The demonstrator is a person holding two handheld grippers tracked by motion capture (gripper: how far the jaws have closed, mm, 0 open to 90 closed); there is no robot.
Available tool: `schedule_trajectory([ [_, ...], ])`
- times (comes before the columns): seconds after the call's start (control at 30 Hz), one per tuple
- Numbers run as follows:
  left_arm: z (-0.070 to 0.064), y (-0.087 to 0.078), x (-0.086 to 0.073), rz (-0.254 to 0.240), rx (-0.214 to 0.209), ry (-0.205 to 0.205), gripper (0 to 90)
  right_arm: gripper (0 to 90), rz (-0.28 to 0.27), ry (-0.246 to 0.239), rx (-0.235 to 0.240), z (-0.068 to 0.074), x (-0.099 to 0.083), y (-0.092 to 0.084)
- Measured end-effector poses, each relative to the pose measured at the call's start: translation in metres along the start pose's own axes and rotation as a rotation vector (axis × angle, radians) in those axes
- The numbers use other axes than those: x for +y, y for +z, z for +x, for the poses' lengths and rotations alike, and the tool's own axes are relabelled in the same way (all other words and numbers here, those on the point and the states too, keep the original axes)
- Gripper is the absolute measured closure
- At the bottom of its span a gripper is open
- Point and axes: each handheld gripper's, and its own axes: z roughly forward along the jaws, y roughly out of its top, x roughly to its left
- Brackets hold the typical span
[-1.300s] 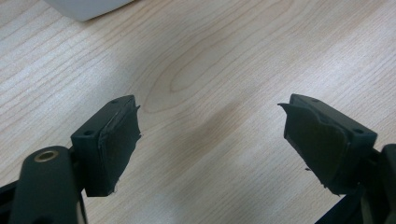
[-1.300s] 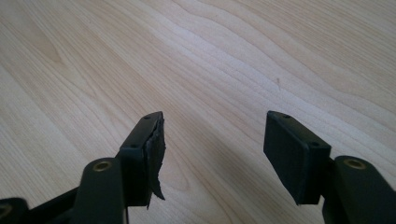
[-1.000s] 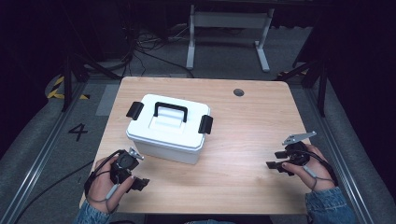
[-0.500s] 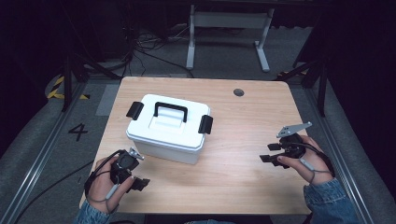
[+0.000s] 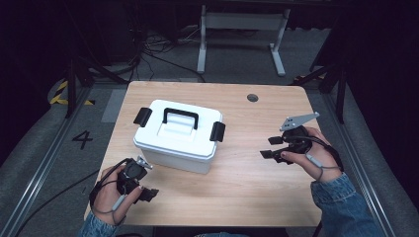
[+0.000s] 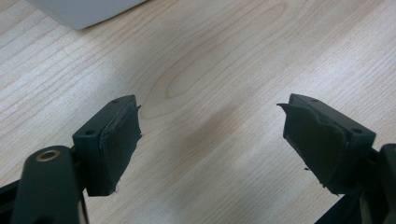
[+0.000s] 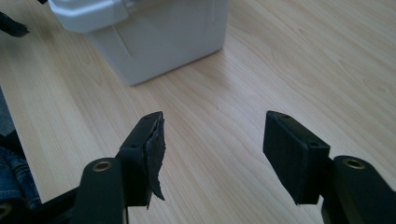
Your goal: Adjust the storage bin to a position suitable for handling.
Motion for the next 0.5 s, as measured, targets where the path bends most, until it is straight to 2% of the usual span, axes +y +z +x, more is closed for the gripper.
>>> schedule_trajectory([
  [0.2,0.000,0.000,-0.002,0.003,0.003,-0.002,19.9,39.9,-0.023,-0.022,0.027,0.005,0.026,0.005],
  [0.5,0.000,-0.001,-0.005,-0.004,0.008,0.005,20.5,40.1,-0.038,-0.081,0.051,0.018,0.066,0.016],
])
